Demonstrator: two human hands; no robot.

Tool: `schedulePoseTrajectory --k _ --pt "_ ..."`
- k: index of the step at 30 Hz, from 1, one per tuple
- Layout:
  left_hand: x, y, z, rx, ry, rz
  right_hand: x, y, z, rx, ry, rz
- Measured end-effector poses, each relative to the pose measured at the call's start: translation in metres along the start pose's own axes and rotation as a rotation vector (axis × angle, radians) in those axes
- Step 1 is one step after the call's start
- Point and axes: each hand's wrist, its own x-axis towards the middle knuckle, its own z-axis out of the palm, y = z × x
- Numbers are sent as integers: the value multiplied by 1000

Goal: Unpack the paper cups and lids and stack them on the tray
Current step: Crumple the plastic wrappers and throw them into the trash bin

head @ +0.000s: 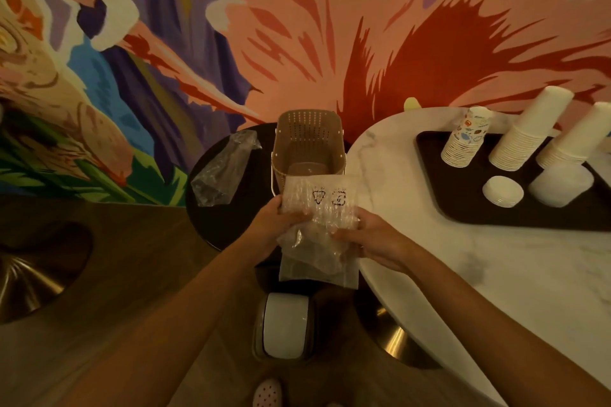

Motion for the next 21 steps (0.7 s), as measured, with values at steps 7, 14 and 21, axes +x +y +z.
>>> schedulePoseTrajectory --k 7,14,21 --pt "-6 1 -15 -22 -294 -230 5 3 -4 -105 136 -69" --pt "-6 4 -21 -283 -267 -193 5 -2 0 286 139 -61" --pt "-3 -4 -25 -569 -230 -542 14 1 -3 -293 263 -191"
